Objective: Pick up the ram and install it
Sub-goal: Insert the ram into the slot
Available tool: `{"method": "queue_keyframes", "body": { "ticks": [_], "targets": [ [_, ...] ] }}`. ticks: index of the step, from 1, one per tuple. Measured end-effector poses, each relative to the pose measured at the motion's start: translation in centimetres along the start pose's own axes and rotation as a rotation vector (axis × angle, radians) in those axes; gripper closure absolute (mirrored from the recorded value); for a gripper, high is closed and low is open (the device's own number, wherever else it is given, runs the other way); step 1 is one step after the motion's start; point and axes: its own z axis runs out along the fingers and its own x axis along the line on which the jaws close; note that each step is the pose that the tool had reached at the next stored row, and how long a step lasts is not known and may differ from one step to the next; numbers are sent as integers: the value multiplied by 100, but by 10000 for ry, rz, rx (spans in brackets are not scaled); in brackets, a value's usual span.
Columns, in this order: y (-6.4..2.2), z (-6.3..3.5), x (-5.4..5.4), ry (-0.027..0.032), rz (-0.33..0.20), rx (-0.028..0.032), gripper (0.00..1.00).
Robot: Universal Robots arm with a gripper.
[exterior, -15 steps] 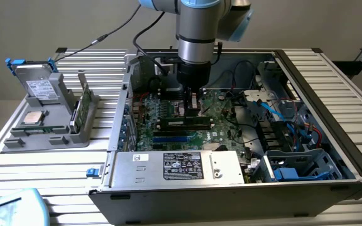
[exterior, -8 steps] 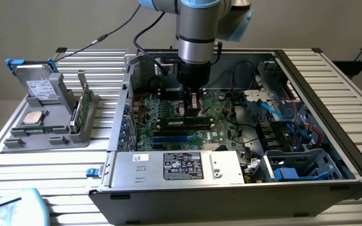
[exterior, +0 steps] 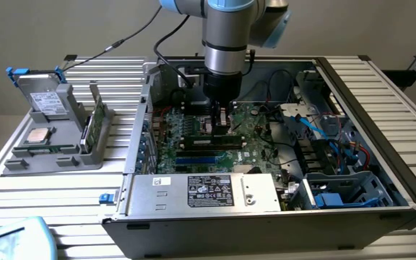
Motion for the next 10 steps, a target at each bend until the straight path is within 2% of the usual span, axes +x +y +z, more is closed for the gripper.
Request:
{"method": "queue_keyframes", "body": {
  "ticks": [8,9,10],
  "targets": [
    [0,2,-1,-1,1,-1,85],
    [1,2,-1,-2,2,-5,84],
    [1,2,-1,-1,3,-2,78]
  ]
}}
